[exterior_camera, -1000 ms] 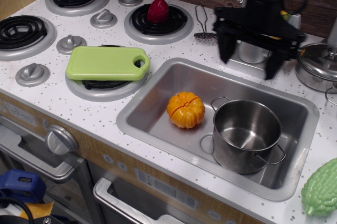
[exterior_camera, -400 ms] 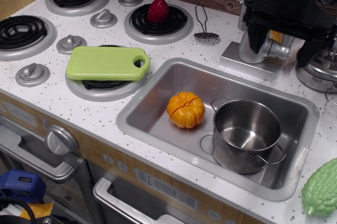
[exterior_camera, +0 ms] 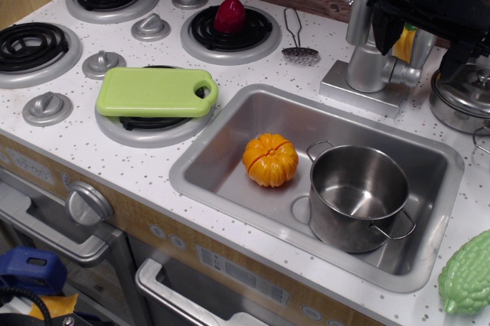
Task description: Turn faucet front to left
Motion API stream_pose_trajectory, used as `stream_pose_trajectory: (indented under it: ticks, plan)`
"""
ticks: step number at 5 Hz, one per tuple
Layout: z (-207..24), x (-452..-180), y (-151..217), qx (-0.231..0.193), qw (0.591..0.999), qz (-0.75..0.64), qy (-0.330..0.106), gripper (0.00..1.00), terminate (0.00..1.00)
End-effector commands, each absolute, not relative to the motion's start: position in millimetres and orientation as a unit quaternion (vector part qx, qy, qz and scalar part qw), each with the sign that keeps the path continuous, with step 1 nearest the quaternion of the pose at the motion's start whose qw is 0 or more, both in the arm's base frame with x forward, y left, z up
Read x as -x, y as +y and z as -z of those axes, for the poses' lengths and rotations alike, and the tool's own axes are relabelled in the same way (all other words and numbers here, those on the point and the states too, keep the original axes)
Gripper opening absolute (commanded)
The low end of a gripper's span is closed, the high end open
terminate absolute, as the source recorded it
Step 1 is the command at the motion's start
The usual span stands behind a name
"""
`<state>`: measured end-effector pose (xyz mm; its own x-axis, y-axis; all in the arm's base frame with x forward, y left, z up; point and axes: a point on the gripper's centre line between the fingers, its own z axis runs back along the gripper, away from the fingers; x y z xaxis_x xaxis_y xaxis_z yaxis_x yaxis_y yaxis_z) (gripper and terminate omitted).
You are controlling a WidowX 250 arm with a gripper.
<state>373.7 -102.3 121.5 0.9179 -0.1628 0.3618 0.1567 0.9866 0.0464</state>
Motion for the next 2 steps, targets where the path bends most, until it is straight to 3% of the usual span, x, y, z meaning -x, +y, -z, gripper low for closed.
stream_pose_trajectory:
  ticks: [1, 2]
  plan:
    - [-145, -387, -79, -0.009, 0.971, 0.096, -0.22, 1.0, 0.0]
    - [-144, -391, -63, -0.012, 0.969, 0.105, -0.224, 1.0, 0.0]
